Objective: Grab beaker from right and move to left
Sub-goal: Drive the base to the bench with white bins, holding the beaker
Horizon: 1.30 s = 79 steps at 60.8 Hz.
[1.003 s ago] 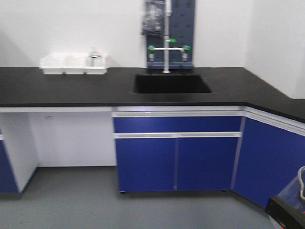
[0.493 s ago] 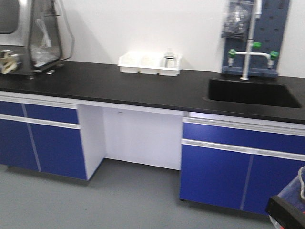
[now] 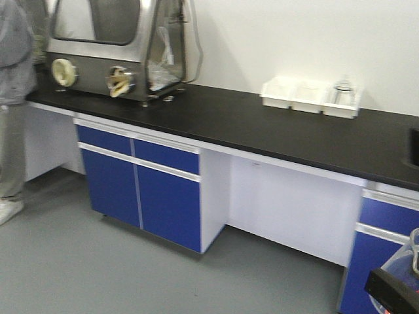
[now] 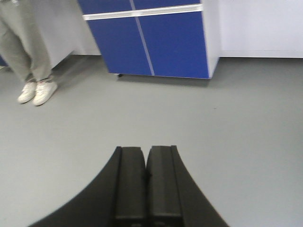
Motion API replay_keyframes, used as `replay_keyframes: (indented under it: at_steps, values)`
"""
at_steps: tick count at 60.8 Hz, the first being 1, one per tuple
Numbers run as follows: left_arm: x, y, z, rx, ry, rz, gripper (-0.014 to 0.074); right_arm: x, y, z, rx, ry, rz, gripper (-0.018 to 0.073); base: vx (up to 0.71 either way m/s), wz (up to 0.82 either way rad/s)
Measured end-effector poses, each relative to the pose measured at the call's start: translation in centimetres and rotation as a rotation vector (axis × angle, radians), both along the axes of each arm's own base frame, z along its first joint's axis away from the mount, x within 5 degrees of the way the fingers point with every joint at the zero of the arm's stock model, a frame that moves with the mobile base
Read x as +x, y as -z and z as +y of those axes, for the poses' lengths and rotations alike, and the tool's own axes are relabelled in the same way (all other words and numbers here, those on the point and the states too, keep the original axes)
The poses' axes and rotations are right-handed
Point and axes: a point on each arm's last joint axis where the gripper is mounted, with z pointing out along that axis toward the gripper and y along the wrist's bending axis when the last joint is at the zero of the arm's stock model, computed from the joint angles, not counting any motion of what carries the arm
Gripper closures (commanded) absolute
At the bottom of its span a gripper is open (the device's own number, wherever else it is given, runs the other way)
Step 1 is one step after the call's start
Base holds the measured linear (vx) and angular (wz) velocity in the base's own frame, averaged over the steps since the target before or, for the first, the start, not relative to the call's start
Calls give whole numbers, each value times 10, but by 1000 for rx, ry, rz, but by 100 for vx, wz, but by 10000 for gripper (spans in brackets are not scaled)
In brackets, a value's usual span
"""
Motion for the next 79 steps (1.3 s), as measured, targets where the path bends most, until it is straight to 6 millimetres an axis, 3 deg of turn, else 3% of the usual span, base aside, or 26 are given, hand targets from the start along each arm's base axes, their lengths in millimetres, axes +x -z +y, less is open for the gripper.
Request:
replay_keyframes:
  at_steps: [29, 79]
  values:
    - [0, 0, 0, 0, 0, 0, 603, 0, 0, 0, 0, 0, 0, 562, 40, 29]
    - [0, 0, 0, 0, 0, 0, 603, 0, 0, 0, 0, 0, 0, 562, 49, -18]
